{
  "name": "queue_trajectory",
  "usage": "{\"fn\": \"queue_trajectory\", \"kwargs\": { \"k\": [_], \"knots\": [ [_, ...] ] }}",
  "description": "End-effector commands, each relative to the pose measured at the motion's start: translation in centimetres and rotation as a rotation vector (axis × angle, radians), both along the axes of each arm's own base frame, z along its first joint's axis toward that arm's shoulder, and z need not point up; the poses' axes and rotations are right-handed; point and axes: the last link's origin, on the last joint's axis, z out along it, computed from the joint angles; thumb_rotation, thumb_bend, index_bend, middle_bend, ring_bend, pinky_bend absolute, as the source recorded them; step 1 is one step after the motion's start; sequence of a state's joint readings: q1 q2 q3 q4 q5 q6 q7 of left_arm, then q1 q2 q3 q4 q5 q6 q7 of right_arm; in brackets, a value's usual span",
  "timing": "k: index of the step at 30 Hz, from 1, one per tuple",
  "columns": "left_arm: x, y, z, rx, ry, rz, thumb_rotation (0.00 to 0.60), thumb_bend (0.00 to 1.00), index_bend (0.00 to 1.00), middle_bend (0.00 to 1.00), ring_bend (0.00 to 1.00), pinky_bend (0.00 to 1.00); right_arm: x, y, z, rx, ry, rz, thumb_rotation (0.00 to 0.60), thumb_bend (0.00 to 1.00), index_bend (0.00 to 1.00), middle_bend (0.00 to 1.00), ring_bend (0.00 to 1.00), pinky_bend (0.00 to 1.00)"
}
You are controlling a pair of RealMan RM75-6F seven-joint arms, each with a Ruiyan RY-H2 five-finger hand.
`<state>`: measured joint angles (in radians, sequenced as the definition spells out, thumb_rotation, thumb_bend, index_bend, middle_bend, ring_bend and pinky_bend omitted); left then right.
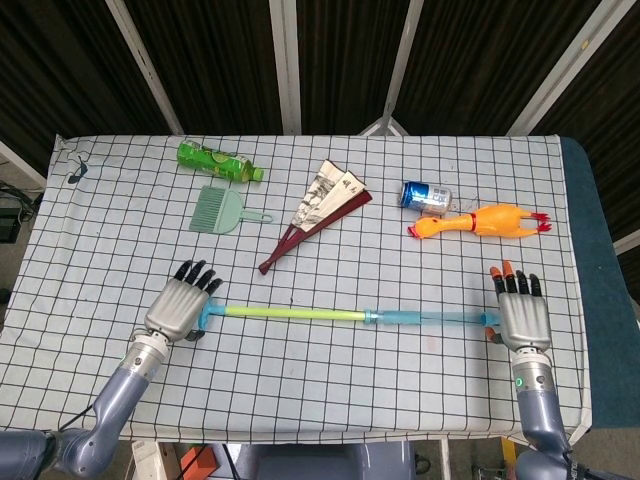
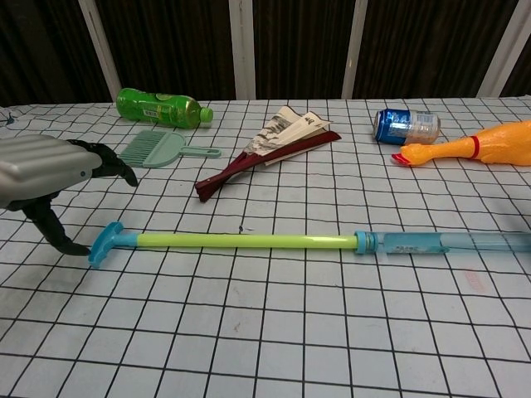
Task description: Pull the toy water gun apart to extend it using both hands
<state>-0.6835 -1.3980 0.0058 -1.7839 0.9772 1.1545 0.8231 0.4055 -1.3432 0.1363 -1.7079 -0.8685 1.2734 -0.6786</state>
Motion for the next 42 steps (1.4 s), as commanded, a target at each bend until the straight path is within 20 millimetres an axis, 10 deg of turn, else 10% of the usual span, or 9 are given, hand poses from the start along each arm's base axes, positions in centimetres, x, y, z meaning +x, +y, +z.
{"fn": "queue_trajectory", "kwargs": {
  "k": [1, 12, 35, 42],
  "knots": [
    [0.0, -0.2, 0.2, 0.004, -0.016, 0.003, 0.6, 0.11, 0.18, 0.11, 0.04, 0.08, 0.3, 0.0, 0.2, -0.006, 0.0, 0.014, 0.6, 0.33, 0.0, 0.0, 0.0, 0.0],
    [-1.4, -1.8, 3.2, 0.08, -0.158, 0.059, 0.6, 0.11, 0.18, 0.08, 0.02, 0.08, 0.2, 1.5, 2.1, -0.032, -0.019, 0.06, 0.6, 0.34, 0.0, 0.0, 0.0, 0.0],
    [-11.2, -12.3, 14.0, 0.42, -0.301, 0.107, 0.6, 0.11, 0.01, 0.0, 0.0, 0.0, -4.2, 13.7, 10.6, -0.216, -0.035, 0.275, 0.6, 0.33, 0.0, 0.0, 0.0, 0.0],
    [-13.0, -12.9, 15.7, 0.465, -0.317, 0.152, 0.6, 0.11, 0.01, 0.0, 0.0, 0.0, -5.0, 13.8, 11.4, -0.274, -0.109, 0.231, 0.6, 0.34, 0.0, 0.0, 0.0, 0.0]
  ]
}}
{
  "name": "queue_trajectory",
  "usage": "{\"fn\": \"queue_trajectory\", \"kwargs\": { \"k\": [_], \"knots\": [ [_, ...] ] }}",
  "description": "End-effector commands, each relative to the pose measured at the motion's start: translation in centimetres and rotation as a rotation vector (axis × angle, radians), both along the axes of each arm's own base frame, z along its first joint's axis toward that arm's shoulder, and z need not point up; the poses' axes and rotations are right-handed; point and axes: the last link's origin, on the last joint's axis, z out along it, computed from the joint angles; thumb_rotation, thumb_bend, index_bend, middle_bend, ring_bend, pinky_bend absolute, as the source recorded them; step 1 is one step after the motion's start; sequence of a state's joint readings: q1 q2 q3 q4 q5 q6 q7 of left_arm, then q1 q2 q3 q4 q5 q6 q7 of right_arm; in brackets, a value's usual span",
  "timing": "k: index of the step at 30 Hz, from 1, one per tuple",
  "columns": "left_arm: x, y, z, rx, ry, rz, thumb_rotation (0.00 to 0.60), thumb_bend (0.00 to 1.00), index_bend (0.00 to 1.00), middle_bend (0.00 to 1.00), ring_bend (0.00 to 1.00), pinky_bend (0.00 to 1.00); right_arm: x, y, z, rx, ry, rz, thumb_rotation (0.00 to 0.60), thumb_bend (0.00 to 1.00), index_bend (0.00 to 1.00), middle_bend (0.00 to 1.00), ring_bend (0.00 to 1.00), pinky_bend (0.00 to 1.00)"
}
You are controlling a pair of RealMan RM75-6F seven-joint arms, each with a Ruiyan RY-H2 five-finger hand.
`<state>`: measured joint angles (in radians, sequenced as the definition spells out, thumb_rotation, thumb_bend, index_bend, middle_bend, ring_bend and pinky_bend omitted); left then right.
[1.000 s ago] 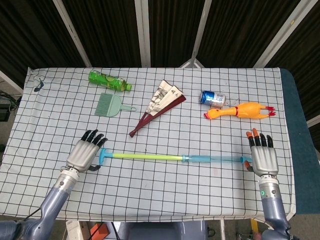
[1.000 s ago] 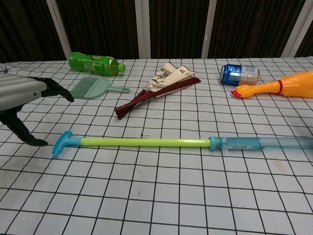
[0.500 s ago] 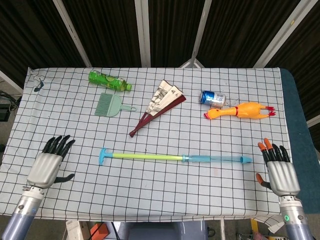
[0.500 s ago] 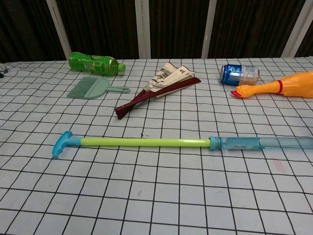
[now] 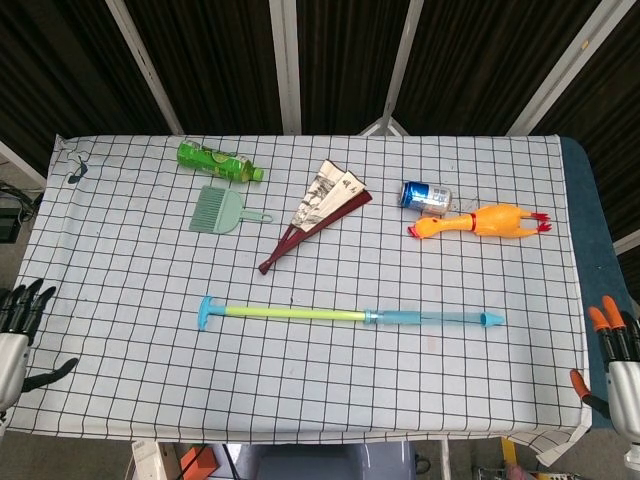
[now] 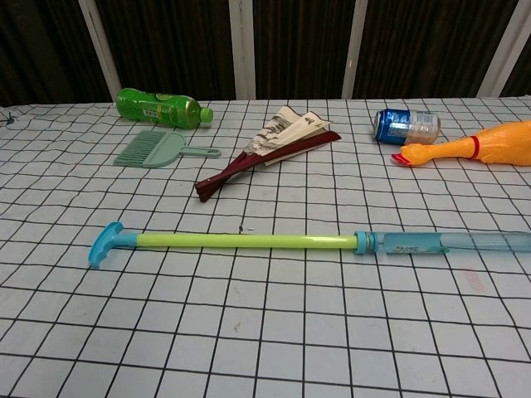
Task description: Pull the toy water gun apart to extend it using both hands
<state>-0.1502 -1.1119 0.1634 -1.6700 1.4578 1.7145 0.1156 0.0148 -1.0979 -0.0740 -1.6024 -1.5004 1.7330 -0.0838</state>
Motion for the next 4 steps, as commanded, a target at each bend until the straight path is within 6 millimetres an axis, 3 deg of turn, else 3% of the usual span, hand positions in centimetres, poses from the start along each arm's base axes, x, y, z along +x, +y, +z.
{"fn": "queue_trajectory", "kwargs": {
  "k": [1, 4],
  "knots": [
    [-0.72, -0.12, 0.65, 0.012, 0.003, 0.02, 0.6, 0.11, 0.01, 0.0, 0.0, 0.0, -0.48, 0.0, 0.1, 0.003, -0.013, -0.029, 0.6, 0.33, 0.0, 0.0, 0.0, 0.0],
    [-0.71, 0.05, 0.48, 0.004, 0.0, 0.016, 0.6, 0.11, 0.01, 0.0, 0.0, 0.0, -0.4, -0.08, -0.14, 0.02, 0.003, -0.026, 0.6, 0.33, 0.0, 0.0, 0.0, 0.0]
  ]
}}
